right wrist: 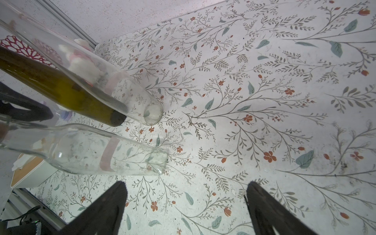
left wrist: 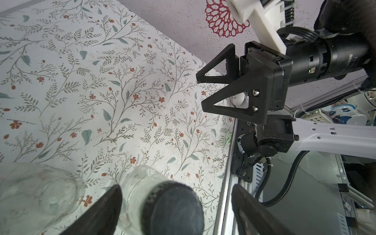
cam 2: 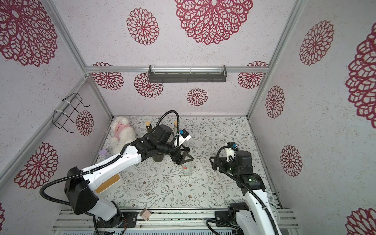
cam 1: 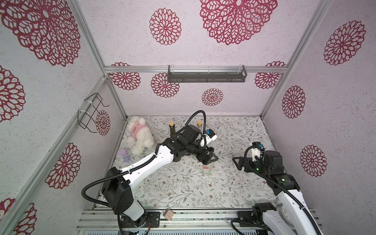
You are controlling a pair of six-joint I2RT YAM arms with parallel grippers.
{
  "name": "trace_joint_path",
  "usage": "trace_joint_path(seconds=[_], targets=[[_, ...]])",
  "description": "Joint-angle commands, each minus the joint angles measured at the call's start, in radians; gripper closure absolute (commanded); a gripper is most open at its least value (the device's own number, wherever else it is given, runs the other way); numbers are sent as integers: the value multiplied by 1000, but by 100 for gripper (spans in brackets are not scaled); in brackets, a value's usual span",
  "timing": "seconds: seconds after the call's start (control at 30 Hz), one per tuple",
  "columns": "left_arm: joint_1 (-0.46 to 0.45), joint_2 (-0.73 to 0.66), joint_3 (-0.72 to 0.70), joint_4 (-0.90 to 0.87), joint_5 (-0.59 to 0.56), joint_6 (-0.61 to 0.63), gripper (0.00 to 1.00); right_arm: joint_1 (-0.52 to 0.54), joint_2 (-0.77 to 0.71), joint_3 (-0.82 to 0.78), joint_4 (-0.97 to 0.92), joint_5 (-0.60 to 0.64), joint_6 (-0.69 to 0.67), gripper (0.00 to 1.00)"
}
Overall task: Remove the label from the bottle
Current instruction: Adjust the bottle at the center of the board.
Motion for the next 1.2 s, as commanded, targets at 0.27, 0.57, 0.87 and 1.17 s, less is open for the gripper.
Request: trace_joint_path(seconds=[0.27,0.57,0.87,1.17], targets=[[8,-3,8,-3,-13,31,19,-6,-3,-11,8,-11,-1,6],[8,39,54,-20,-19,46,25,-6,-1,-25,7,-2,-9,6],[8,66,71,-24,-21,56,29,-6,-16,-36,1,9,-13,6],[5,55,69,-24,-47,57,46,-6,-31,-44,-1,13,-7,6]])
